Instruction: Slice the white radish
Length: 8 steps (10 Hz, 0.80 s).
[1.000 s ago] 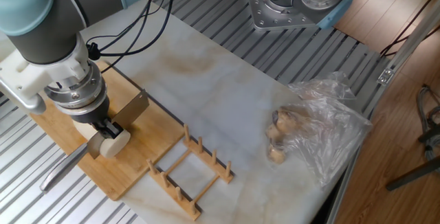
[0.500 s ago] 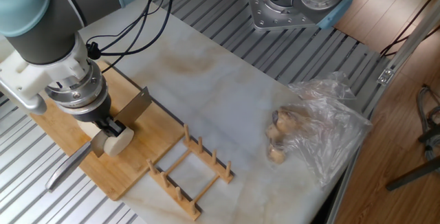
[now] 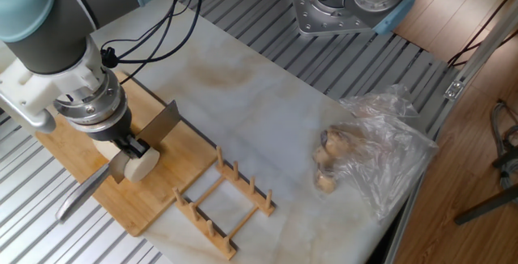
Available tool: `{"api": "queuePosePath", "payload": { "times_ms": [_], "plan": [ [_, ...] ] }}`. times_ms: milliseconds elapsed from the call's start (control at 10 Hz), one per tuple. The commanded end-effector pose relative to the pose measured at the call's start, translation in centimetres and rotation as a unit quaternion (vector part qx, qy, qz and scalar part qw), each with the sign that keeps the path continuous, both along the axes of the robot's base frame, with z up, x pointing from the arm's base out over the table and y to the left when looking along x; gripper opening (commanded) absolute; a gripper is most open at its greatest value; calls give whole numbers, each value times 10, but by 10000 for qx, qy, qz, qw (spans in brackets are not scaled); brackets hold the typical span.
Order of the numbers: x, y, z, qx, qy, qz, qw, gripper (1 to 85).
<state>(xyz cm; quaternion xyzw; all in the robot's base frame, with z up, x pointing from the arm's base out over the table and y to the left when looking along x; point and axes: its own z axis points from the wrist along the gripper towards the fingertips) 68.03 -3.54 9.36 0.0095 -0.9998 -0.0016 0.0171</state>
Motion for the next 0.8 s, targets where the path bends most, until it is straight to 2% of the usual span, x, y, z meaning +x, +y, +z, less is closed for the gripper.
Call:
{"api": "queuePosePath", "payload": {
  "times_ms": [0, 400, 700],
  "plan": [
    [4, 5, 7, 105, -38, 15, 9999, 257],
    [0, 3, 13, 52, 8, 7, 10000, 243],
    [14, -4, 17, 23, -145, 146, 9998, 243]
  ]
}}
